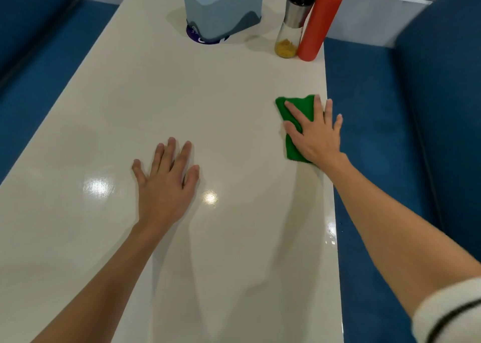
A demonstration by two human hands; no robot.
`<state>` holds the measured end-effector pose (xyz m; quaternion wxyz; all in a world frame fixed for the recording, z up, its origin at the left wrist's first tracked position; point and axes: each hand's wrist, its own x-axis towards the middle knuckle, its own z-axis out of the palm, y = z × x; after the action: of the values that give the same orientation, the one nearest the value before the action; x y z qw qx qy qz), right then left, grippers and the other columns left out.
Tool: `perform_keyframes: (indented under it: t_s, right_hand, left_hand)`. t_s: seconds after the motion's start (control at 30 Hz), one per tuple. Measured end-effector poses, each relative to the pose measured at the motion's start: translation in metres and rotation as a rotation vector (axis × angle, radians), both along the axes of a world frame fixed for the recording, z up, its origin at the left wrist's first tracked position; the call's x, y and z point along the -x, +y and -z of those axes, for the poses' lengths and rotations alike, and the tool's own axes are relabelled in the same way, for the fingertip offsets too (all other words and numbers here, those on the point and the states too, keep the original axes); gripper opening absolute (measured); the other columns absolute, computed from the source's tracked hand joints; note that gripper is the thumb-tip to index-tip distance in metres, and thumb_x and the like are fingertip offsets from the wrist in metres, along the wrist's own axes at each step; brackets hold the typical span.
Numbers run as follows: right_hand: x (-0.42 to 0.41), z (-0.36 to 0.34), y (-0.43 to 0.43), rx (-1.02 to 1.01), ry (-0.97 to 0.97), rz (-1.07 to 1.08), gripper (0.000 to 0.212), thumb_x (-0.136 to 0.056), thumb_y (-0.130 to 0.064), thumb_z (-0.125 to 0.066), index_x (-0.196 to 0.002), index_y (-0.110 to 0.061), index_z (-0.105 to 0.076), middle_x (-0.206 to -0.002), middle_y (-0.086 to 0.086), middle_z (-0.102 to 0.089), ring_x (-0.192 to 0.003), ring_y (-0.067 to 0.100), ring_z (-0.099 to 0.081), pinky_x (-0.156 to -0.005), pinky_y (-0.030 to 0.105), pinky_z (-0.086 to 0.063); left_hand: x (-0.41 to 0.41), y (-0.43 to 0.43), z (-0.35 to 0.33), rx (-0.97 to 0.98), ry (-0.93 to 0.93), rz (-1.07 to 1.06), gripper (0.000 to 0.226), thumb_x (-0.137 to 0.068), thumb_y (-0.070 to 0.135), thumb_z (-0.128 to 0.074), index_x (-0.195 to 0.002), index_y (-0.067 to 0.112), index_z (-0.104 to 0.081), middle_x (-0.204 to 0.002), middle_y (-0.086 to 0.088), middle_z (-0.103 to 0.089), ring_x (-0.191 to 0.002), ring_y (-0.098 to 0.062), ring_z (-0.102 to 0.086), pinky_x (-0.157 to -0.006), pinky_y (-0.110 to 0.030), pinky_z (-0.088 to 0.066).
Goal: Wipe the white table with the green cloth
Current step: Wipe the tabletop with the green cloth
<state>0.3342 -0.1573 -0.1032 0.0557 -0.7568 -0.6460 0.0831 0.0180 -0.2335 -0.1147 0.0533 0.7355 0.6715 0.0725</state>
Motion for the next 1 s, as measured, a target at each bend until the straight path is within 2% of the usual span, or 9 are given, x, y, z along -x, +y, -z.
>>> perform_keyframes:
  t_s: [0.07,0.13,0.23,0.33,0.43,0.6,0.8,0.87,1.0]
  right_hand:
    - [0.014,0.002,0.009,0.029,0.009,0.073,0.052,-0.096,-0.057,-0.025,-0.147,-0.050,-0.015,-0.160,0.011,0.005,-0.145,0.035,0.011,-0.115,0.057,0.005]
    - [0.030,0.002,-0.002,0.006,-0.010,0.019,0.054,-0.097,-0.054,-0.025,-0.149,-0.043,-0.015,-0.160,0.012,0.004,-0.145,0.035,0.007,-0.115,0.055,0.001]
    - [0.044,0.003,-0.049,-0.050,-0.032,-0.262,0.055,-0.097,-0.052,-0.023,-0.150,-0.037,-0.021,-0.160,0.011,-0.003,-0.146,0.035,-0.002,-0.116,0.054,-0.008]
    - [0.034,0.000,-0.105,-0.044,0.001,-0.532,0.053,-0.097,-0.050,-0.023,-0.149,-0.039,-0.024,-0.161,0.007,-0.004,-0.147,0.030,-0.003,-0.115,0.049,-0.007]
    - [0.004,-0.002,-0.120,-0.014,-0.009,-0.631,0.050,-0.097,-0.050,-0.023,-0.147,-0.046,-0.023,-0.161,0.001,-0.003,-0.147,0.025,-0.003,-0.115,0.047,-0.005]
    - [-0.025,-0.002,-0.052,-0.011,-0.034,-0.420,0.049,-0.097,-0.051,-0.020,-0.146,-0.050,-0.018,-0.161,0.003,-0.004,-0.147,0.028,-0.005,-0.116,0.053,-0.006]
    - [0.003,0.004,-0.006,-0.011,-0.043,-0.042,0.052,-0.099,-0.049,-0.024,-0.150,-0.039,-0.016,-0.160,0.013,0.000,-0.146,0.032,0.000,-0.116,0.054,-0.001]
    - [0.024,0.007,-0.028,-0.023,-0.045,-0.054,0.055,-0.099,-0.050,-0.023,-0.151,-0.034,-0.017,-0.159,0.018,0.000,-0.146,0.035,-0.002,-0.115,0.054,-0.002]
    - [0.050,0.007,-0.103,-0.050,-0.046,-0.311,0.057,-0.097,-0.052,-0.017,-0.150,-0.033,-0.023,-0.158,0.019,-0.008,-0.145,0.035,-0.010,-0.114,0.052,-0.010]
  left_hand:
    - [0.002,0.002,0.000,0.005,-0.001,-0.003,0.056,-0.097,0.050,-0.018,-0.150,0.032,-0.025,-0.159,-0.002,-0.020,-0.146,-0.020,-0.017,-0.109,-0.061,-0.011]
    - [0.001,0.002,0.000,0.009,0.002,0.004,0.057,-0.097,0.050,-0.018,-0.150,0.031,-0.025,-0.159,-0.003,-0.021,-0.146,-0.021,-0.018,-0.108,-0.062,-0.011]
    - [-0.001,0.002,-0.001,0.005,0.041,0.024,0.056,-0.098,0.047,-0.019,-0.149,0.026,-0.028,-0.156,-0.009,-0.026,-0.143,-0.028,-0.023,-0.105,-0.066,-0.013]
    - [-0.007,-0.001,-0.004,-0.003,0.101,0.057,0.057,-0.099,0.044,-0.017,-0.151,0.023,-0.025,-0.157,-0.008,-0.026,-0.144,-0.028,-0.023,-0.106,-0.068,-0.009]
    - [-0.022,-0.008,-0.008,0.020,0.043,0.072,0.061,-0.098,0.049,-0.013,-0.153,0.024,-0.020,-0.159,-0.002,-0.020,-0.146,-0.023,-0.018,-0.109,-0.064,-0.006]
    - [-0.041,-0.017,-0.001,0.054,0.031,0.050,0.064,-0.096,0.053,-0.009,-0.153,0.025,-0.014,-0.161,0.001,-0.011,-0.148,-0.021,-0.010,-0.110,-0.061,-0.008]
    - [-0.039,-0.015,-0.001,0.042,0.015,0.048,0.062,-0.097,0.054,-0.015,-0.153,0.027,-0.015,-0.161,0.003,-0.011,-0.147,-0.018,-0.010,-0.110,-0.059,-0.008]
    - [-0.039,-0.015,0.001,0.041,0.013,0.044,0.061,-0.097,0.054,-0.017,-0.152,0.028,-0.016,-0.161,0.003,-0.012,-0.147,-0.018,-0.011,-0.110,-0.059,-0.008]
    - [-0.038,-0.014,0.001,0.040,0.021,0.047,0.062,-0.097,0.055,-0.018,-0.152,0.027,-0.018,-0.161,0.002,-0.015,-0.147,-0.019,-0.013,-0.109,-0.060,-0.010]
